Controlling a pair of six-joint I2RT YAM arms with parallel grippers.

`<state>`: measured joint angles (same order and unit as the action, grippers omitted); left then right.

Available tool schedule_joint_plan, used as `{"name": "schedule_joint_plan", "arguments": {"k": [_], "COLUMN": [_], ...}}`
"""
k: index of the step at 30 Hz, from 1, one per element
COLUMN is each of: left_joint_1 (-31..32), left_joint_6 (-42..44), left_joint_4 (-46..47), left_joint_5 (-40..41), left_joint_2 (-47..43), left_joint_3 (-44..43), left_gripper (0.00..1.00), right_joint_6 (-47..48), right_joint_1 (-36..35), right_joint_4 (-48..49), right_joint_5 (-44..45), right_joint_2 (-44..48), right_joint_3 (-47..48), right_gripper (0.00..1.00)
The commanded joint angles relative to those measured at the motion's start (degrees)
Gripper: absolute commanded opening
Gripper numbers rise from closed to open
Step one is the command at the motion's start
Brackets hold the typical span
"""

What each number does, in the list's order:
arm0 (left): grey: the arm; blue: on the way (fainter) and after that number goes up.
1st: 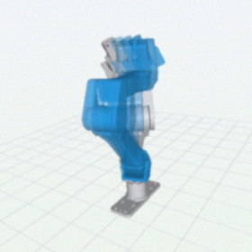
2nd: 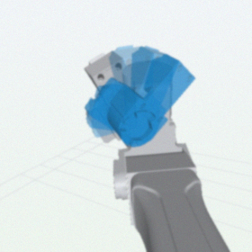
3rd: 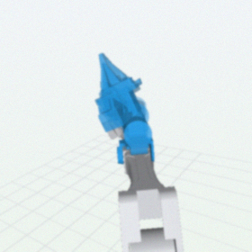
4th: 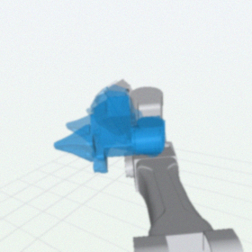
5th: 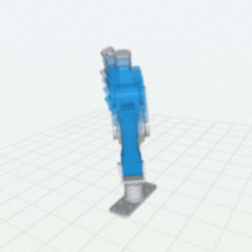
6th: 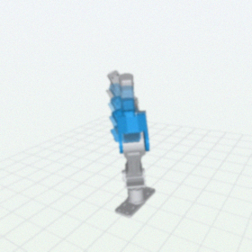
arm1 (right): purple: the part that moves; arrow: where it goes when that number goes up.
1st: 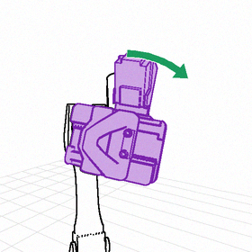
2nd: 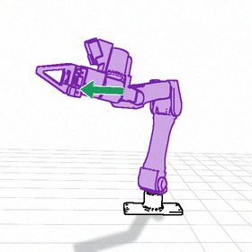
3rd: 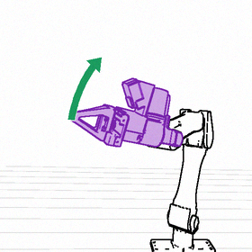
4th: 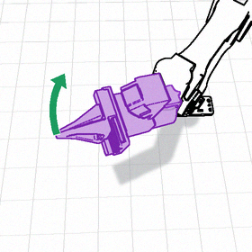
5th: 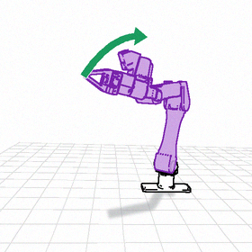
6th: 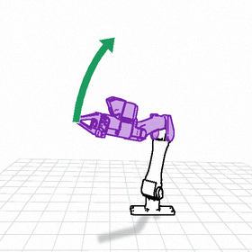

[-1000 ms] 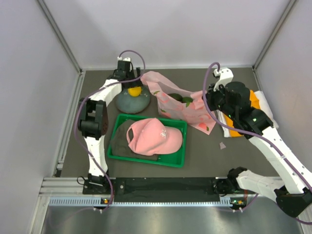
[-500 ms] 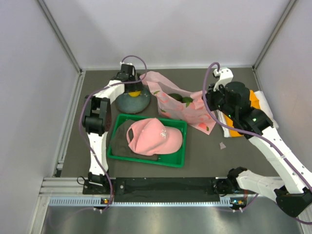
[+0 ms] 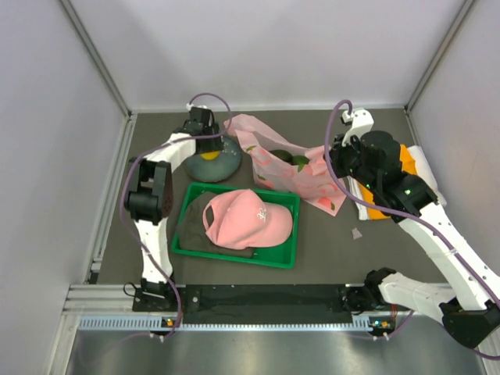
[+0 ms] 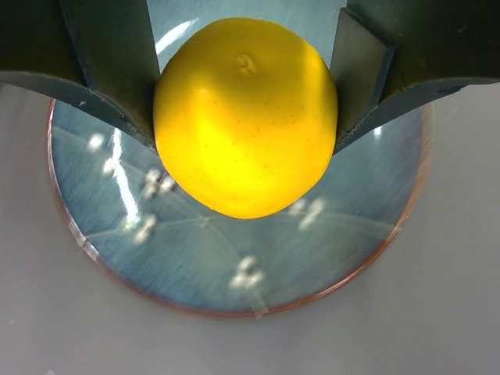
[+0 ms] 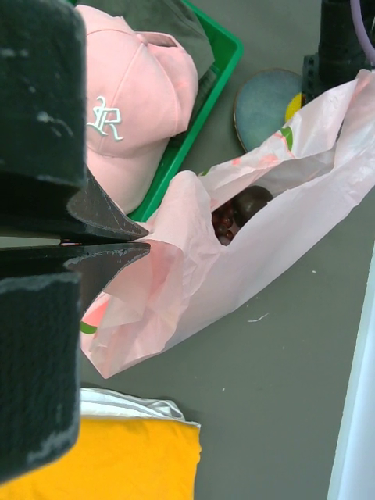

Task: Place the fruits into the plastic bag
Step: Pick up the fake fruit from the plate, then place the fake fruit in the plastic bag.

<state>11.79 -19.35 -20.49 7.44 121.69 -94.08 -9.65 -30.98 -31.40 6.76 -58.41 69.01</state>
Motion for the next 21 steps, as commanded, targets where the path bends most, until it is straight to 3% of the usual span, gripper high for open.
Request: {"name": "schedule_joint_plan", "arguments": {"k": [1,6,11,16,21], "left_joint_1": [-1.24,-2.12,0.42,11.13,18.95], "left_joint_6": [-0.95,-1.13,-1.13,1.07,0.11], "left_joint_4": [5.09,9.67,12.92,16.8,22.04], "left_joint_5": [6.18,5.58,1.26,-3.3,-10.6], "left_joint_2": [-13.99,-25.25,-36.6,-41.62,-38.03], "left_joint_3": [7.49,17.16,19.73,18.68,16.56], "left_gripper": [0.28,0.27,0.26,0.28,0.29], "right_joint_6": [-0.46,-0.54,-1.16,-1.77,-1.95], "right_joint_1": [0.13,0.05,0.13,0.05,0.05], "right_joint_4": [0.9,1.42,2.39,2.57,2.22], "right_joint_5": [-0.53,-0.7,-1.49,-2.37,-2.72], "right_joint_2": [0.93,1.37,1.37,1.28,1.64], "right_joint_3": [0.51,-0.11,-0.81,-0.9,-0.72], "right_gripper": [0.0,0.0,0.0,0.0,0.0]}}
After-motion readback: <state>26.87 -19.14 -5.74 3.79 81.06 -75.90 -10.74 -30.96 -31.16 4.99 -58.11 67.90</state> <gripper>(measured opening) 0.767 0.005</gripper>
